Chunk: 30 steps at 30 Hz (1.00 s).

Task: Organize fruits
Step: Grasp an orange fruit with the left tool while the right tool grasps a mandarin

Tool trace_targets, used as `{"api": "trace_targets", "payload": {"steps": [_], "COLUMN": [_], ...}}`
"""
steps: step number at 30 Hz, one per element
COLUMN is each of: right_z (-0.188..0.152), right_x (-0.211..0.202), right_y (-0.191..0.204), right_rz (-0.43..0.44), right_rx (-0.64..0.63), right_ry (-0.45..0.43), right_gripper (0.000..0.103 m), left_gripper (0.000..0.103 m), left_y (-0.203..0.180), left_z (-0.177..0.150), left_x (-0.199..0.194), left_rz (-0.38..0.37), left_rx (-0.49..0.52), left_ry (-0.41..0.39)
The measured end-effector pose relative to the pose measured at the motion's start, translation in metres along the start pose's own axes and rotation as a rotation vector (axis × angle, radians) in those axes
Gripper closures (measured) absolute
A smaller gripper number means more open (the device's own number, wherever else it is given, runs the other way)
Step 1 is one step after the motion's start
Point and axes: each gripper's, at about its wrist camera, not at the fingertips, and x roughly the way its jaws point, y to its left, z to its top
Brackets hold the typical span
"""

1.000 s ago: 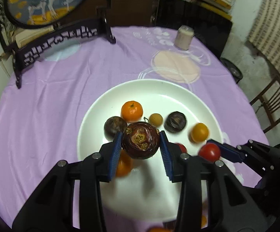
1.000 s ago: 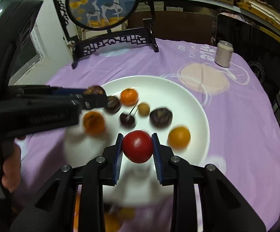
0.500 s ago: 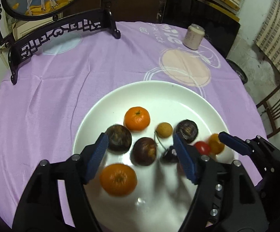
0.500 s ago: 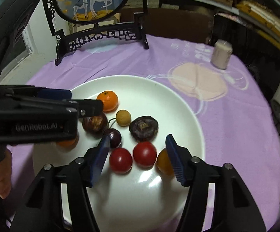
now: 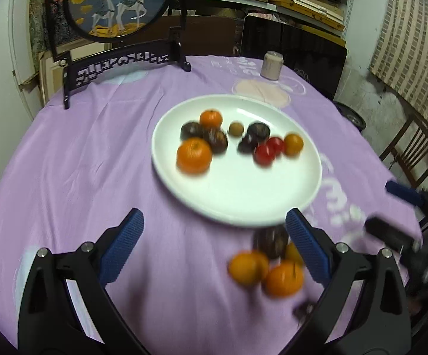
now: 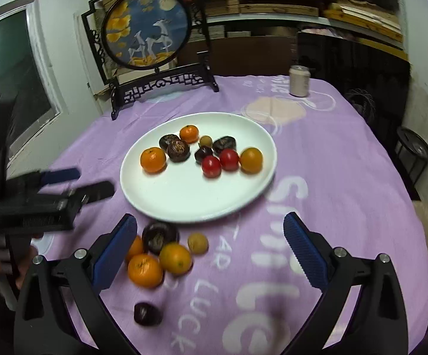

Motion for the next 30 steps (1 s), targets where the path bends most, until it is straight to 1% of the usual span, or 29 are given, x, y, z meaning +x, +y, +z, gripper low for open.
{"api": "trace_targets", "payload": {"steps": [2,5,10,14,15,17,18,19,20,22,23,25,28,30], "right_z": [-0.003,-0.006,-0.023,-0.041,-0.047,-0.050,-0.051,-0.051,-0.052,-0.051,-0.052,-0.051,-0.052,-0.052], "right_x": [-0.006,-0.012,-0.012,-0.003,0.001,0.007,0.012,0.018,0.025,0.036,0.041,0.054,0.072,0.074], "right_y": [0.002,0.006,0.024,0.044,0.050,0.057,0.062,0.065,0.066,0.067,0.067,0.067,0.066,0.065], "right_rz": [-0.008,-0.014,-0.004,0.054,0.081,0.118,0.134,0.137,0.138,0.134,0.134,0.143,0.144,0.140], "right_rx": [-0.007,-0.012,-0.047,-0.075,-0.076,-0.080,-0.086,-0.086,-0.077,-0.062,-0.055,-0.032,-0.017,-0.005], "right_ry": [-0.004,-0.005,0.037,0.086,0.094,0.102,0.116,0.133,0.150,0.171,0.183,0.213,0.248,0.240], "right_gripper": [0.004,0.004,0.004,0.004,0.004,0.010,0.022,0.030,0.031,0.040,0.042,0.052,0.060,0.063], "left_gripper": [0.004,0.004,0.004,0.004,0.004,0.004,0.004,0.004,0.004,0.004,0.004,0.004,0.004,0.004], "left_y": [0.000,0.003,0.013,0.029,0.033,0.044,0.049,0.052,0.054,0.058,0.060,0.062,0.062,0.059], "left_z": [-0.012,-0.026,-0.043,-0.056,-0.059,-0.064,-0.066,-0.068,-0.068,-0.070,-0.070,-0.072,-0.072,-0.072], "left_x": [-0.007,-0.015,-0.027,-0.036,-0.037,-0.040,-0.041,-0.043,-0.045,-0.048,-0.049,-0.051,-0.049,-0.047], "left_rz": [0.010,-0.005,0.014,0.046,0.051,0.056,0.056,0.057,0.060,0.069,0.070,0.068,0.063,0.059], "left_rx": [-0.004,-0.015,-0.032,-0.053,-0.063,-0.089,-0.099,-0.104,-0.106,-0.105,-0.105,-0.103,-0.100,-0.095], "left_ry": [0.003,0.018,0.018,0.013,0.015,0.020,0.021,0.019,0.015,0.007,0.005,0.002,0.010,0.016]}}
